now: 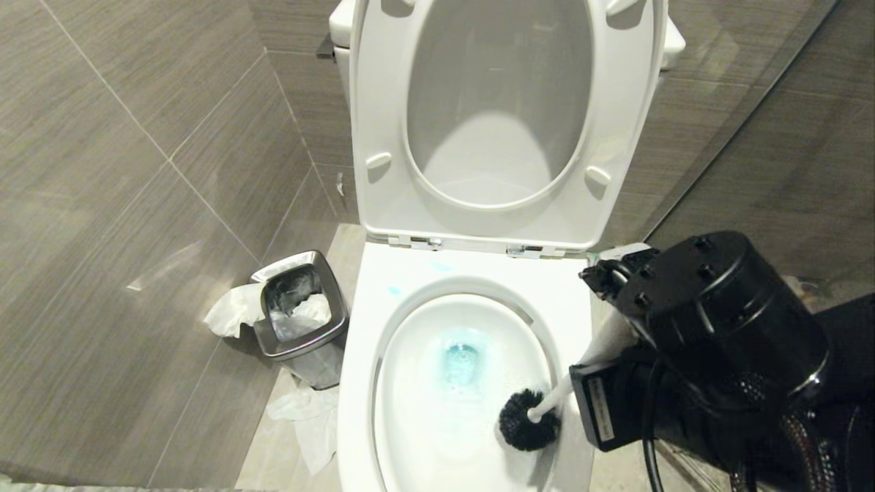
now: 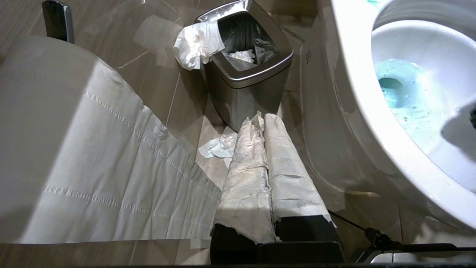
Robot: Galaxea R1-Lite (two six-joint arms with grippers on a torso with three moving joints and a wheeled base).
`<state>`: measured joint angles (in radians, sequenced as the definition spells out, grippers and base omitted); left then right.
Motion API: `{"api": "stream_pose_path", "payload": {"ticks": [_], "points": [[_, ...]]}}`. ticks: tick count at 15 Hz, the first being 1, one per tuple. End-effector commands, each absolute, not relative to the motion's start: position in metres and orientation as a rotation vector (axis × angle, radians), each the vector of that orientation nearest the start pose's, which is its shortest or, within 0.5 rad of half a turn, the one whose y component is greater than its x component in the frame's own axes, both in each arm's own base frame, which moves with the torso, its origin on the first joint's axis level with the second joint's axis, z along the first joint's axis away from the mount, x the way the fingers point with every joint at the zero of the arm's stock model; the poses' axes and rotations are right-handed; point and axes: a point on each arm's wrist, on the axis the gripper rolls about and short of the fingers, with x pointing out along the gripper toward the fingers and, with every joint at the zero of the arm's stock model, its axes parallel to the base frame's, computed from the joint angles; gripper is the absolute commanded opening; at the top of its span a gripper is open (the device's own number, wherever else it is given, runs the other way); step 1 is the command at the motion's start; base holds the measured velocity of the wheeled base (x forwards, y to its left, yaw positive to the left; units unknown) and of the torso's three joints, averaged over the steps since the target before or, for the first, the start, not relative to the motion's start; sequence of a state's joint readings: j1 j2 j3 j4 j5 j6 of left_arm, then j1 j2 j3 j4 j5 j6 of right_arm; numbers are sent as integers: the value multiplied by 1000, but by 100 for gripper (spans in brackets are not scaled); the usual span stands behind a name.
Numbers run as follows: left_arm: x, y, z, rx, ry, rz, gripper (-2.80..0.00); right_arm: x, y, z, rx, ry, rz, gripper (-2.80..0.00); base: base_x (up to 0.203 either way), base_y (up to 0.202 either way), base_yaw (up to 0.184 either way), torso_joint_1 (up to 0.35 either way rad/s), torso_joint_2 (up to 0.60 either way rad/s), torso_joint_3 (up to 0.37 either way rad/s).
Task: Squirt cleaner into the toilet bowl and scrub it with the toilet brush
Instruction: Scrub the toilet bowl
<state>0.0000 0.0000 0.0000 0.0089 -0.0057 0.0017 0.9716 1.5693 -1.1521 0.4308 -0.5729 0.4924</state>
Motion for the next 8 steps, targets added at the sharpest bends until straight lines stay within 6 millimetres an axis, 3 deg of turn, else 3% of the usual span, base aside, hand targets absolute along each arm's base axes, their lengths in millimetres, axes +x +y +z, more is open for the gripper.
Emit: {"api": "stream_pose_path", "payload": {"ticks": [1,4,8], "points": [[-23,0,74,2,12,-5,-280,175,200,222,-96,663,146,-280,0,0,0,0,0,0],[-22,0,74,1,14,-6,-280,202,217,218,-86,613,142,-280,0,0,0,0,0,0],[-23,0,74,2,11,-5,-280,236,256,211,-85,573,158,-280,0,0,0,0,0,0]]}}
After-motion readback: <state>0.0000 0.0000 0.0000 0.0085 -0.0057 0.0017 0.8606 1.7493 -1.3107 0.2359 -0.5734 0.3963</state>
